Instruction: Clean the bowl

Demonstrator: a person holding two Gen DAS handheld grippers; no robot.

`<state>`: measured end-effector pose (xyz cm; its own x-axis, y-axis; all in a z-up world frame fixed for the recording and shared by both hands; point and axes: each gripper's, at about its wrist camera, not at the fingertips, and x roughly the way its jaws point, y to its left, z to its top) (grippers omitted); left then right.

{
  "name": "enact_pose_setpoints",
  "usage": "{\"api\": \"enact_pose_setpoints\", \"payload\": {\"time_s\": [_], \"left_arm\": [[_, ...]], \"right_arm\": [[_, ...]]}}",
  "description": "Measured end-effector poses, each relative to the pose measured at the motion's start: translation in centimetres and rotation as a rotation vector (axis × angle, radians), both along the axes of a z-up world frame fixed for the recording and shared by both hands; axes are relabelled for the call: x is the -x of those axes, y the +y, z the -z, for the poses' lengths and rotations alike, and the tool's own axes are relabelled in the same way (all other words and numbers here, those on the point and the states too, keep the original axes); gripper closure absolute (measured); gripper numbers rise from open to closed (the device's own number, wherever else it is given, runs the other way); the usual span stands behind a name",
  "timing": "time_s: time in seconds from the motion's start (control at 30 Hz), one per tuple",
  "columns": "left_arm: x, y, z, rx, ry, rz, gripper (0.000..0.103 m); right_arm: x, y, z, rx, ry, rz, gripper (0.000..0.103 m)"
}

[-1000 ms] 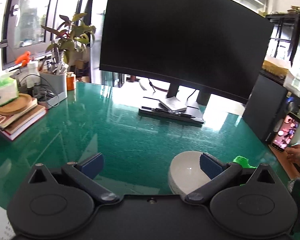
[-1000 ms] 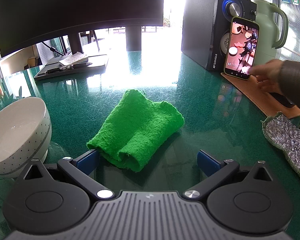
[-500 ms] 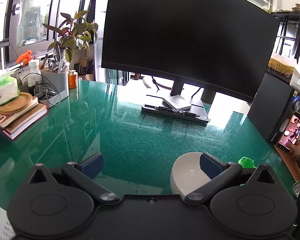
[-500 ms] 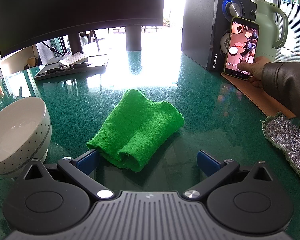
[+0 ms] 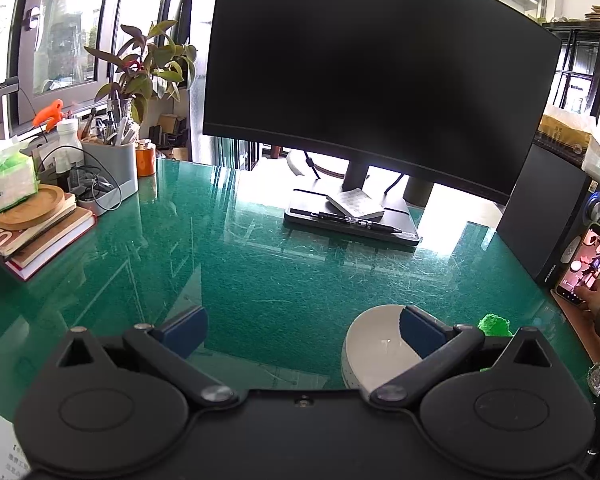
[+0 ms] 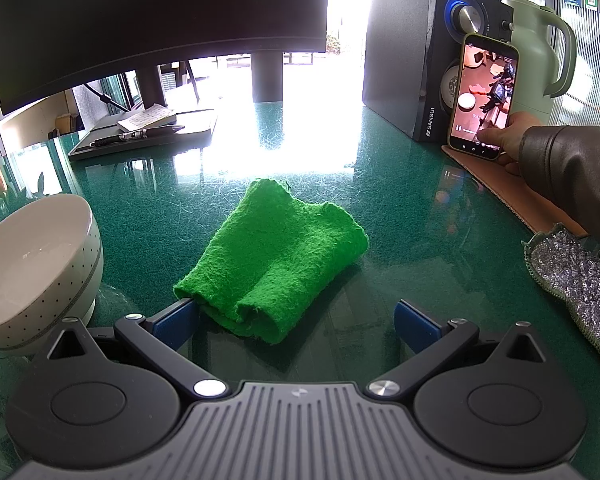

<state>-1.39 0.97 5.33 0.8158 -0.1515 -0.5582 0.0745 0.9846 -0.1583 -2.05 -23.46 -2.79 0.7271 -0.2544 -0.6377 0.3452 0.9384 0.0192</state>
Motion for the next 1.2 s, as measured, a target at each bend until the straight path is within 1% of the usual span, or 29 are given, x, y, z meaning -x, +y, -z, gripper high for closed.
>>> {"api": "enact_pose_setpoints", "payload": {"time_s": [1.2], "left_arm": [[-0.26,-0.05,0.25,0.0,0.004,0.012,0.0]], "right_arm": [[-0.02,0.0,0.02,0.0,0.0,0.0,0.0]]}}
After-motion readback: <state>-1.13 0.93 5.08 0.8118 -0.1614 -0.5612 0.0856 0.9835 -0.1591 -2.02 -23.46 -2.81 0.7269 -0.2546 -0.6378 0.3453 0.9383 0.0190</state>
